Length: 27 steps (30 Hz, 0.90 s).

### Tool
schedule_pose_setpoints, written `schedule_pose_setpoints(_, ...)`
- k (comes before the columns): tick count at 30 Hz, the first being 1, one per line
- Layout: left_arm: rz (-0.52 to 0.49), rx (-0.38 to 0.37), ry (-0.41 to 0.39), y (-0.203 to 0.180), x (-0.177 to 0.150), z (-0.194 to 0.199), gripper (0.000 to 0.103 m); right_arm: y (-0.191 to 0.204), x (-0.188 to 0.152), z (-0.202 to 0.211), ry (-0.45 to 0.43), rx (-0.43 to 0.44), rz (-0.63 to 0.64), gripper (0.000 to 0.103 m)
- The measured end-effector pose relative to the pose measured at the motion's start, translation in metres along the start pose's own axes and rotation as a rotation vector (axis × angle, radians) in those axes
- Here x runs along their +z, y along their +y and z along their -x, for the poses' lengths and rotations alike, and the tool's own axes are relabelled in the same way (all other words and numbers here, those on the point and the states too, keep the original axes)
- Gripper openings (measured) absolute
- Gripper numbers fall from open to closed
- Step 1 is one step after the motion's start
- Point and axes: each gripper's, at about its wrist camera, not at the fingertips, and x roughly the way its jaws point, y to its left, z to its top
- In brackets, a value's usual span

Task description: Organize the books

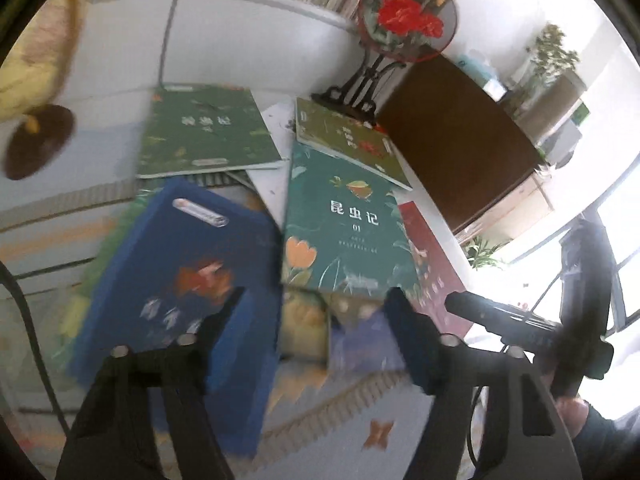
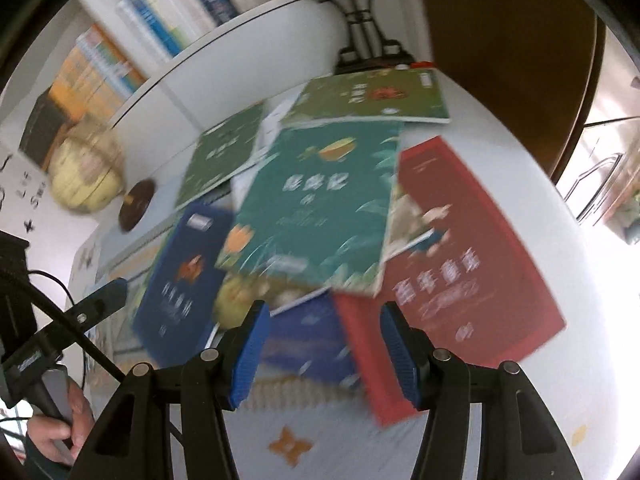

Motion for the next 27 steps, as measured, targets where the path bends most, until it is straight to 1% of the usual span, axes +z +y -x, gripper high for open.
schedule_pose_setpoints(2, 0.02, 0.048, 0.016, -0.003, 0.009, -0.022, 0.064, -0.013, 0.013, -0.007, -0.01, 0.009, -0.011, 0.056)
schedule_pose_setpoints(4, 0.052, 0.055, 0.027, -0.001, 0.016, -0.037, 0.064, -0.02, 0.024, -0.016, -0.018, 0.003, 0.008, 0.056)
schedule_pose_setpoints(5, 0.062, 0.059, 0.034, -0.001, 0.019, -0.045, 0.064, -0.021, 0.03, -0.022, -0.023, -0.02, 0.038, 0.056)
schedule_pose_setpoints(7, 0.064, 0.097, 0.054, 0.0, 0.026, -0.061, 0.064, -0.016, 0.036, -0.03, -0.029, -0.064, 0.097, 0.056)
schedule_pose_setpoints(10, 0.076, 0.147, 0.097, 0.003, 0.031, -0.081, 0.064, -0.013, 0.046, -0.049, -0.007, -0.074, 0.152, 0.056)
schedule_pose_setpoints(11, 0.086, 0.152, 0.114, 0.005, 0.031, -0.086, 0.064, -0.014, 0.049, -0.055, 0.002, -0.07, 0.155, 0.056)
schedule_pose_setpoints(13, 0.108, 0.131, 0.131, 0.007, 0.032, -0.094, 0.064, -0.017, 0.055, -0.064, 0.009, -0.071, 0.153, 0.055)
schedule_pose_setpoints(16, 0.091, 0.132, 0.146, 0.003, 0.035, -0.102, 0.064, -0.022, 0.064, -0.071, -0.004, -0.066, 0.137, 0.055)
schedule_pose_setpoints(17, 0.079, 0.135, 0.148, 0.0, 0.037, -0.104, 0.066, -0.023, 0.069, -0.073, -0.008, -0.062, 0.129, 0.055)
schedule_pose_setpoints(21, 0.083, 0.103, 0.189, -0.008, 0.038, -0.109, 0.067, -0.023, 0.083, -0.085, 0.005, -0.093, 0.134, 0.055)
schedule_pose_setpoints(24, 0.03, 0.135, 0.192, -0.019, 0.036, -0.11, 0.067, -0.024, 0.09, -0.094, 0.033, -0.058, 0.12, 0.055)
schedule_pose_setpoints(27, -0.027, 0.152, 0.187, -0.033, 0.032, -0.107, 0.067, -0.022, 0.09, -0.095, 0.029, -0.072, 0.143, 0.056)
